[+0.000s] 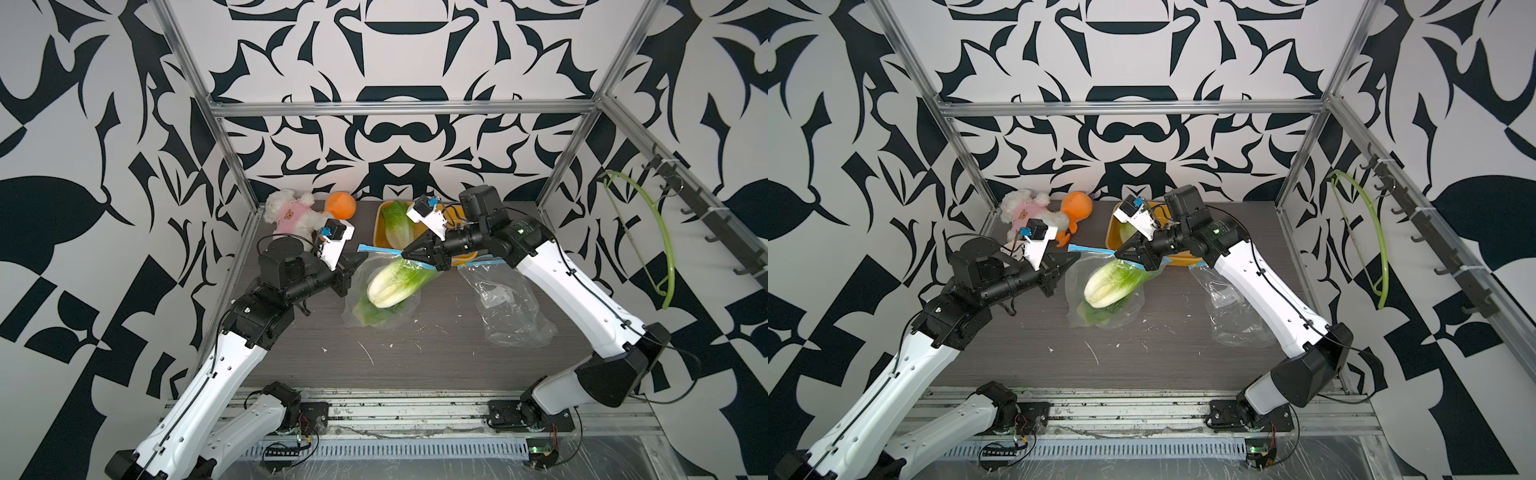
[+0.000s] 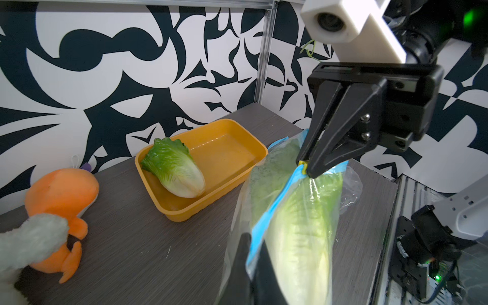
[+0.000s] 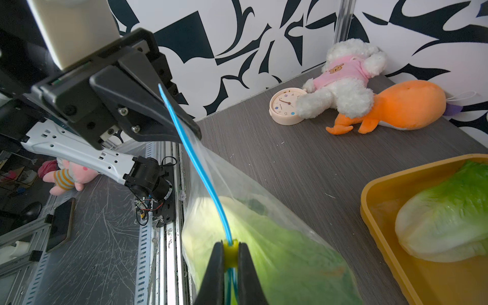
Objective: Put the chinese cabbages into a zipper bag and zip it
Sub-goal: Zip the zipper on the zipper food storage bag, then adjust the zipper food storage bag at the center of the board.
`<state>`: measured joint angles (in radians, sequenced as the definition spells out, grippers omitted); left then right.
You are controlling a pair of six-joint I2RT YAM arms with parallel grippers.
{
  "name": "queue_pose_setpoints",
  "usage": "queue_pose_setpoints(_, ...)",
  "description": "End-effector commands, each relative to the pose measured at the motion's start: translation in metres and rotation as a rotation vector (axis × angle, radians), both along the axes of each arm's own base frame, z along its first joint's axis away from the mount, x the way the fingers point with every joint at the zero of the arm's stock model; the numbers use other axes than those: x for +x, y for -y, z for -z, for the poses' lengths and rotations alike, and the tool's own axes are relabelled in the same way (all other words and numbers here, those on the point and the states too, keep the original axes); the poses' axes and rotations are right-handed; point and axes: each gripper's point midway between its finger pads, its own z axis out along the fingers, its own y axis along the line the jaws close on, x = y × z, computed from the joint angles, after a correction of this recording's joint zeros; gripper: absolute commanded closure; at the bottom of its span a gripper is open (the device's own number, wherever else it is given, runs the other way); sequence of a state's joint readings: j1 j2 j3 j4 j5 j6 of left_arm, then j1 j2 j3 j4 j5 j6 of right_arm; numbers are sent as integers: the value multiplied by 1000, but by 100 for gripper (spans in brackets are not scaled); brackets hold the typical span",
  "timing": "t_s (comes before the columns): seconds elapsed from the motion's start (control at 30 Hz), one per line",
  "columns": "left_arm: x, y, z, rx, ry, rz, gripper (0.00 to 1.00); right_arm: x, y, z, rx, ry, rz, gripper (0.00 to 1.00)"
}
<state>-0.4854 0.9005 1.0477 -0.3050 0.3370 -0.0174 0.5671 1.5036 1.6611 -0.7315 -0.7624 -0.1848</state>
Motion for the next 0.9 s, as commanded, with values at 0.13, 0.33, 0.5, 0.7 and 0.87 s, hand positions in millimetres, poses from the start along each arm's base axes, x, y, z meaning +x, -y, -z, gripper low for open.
queue_pose_setpoints(0.13,18,1,-14,-112,33,-33,100,21,22,-1,-52,-31,137,100)
queue_pose_setpoints(0.33,19,3,1,-127,24,-28,100,24,23,9,-75,-68,165,93)
queue_pose_setpoints(0.5,14,4,5,-115,34,-2,100,29,40,-8,-89,-28,296,71)
queue_pose_setpoints(0.7,11,6,12,-98,28,16,100,46,82,9,-237,-39,557,54)
queue_pose_setpoints(0.87,0,9,6,-61,53,77,100,56,68,22,-203,-160,575,50)
